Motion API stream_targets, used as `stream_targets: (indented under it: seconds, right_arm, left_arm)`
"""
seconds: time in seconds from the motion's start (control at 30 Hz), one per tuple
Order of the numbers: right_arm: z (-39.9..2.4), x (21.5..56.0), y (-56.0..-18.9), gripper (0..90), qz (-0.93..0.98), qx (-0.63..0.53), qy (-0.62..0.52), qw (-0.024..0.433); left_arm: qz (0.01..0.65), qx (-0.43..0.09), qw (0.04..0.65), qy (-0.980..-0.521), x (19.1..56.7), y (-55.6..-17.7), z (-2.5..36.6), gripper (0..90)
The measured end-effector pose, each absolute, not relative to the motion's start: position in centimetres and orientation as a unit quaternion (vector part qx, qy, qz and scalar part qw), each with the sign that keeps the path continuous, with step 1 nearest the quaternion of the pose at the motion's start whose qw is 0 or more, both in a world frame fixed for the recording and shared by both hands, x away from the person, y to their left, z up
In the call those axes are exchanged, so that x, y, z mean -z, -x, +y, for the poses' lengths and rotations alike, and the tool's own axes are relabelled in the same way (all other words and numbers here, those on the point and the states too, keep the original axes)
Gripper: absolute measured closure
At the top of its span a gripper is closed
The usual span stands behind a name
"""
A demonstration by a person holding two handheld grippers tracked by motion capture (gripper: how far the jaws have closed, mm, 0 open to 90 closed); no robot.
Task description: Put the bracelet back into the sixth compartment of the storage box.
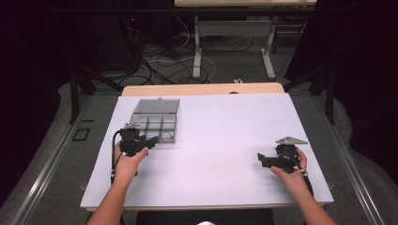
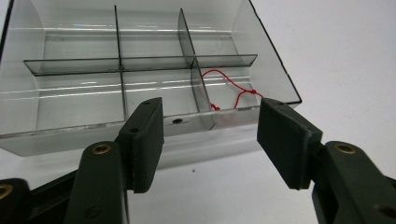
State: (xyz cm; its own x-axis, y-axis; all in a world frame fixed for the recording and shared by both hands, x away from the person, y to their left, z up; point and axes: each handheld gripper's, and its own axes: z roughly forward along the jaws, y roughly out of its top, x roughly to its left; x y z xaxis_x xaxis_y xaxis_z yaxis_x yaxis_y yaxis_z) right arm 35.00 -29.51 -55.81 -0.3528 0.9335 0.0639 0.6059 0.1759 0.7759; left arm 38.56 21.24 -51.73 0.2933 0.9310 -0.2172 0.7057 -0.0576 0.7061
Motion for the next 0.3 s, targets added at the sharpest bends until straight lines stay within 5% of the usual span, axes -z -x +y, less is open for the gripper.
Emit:
stream_targets:
  seconds: [0.3]
  right_arm:
    - [-29.4,55.8,-35.0,3.0,0.734,-0.371,-0.524,0.222]
  left_arm:
    - [0.541,-0.170,0.385,-0.728,51.6,-37.3,21.8,30.0]
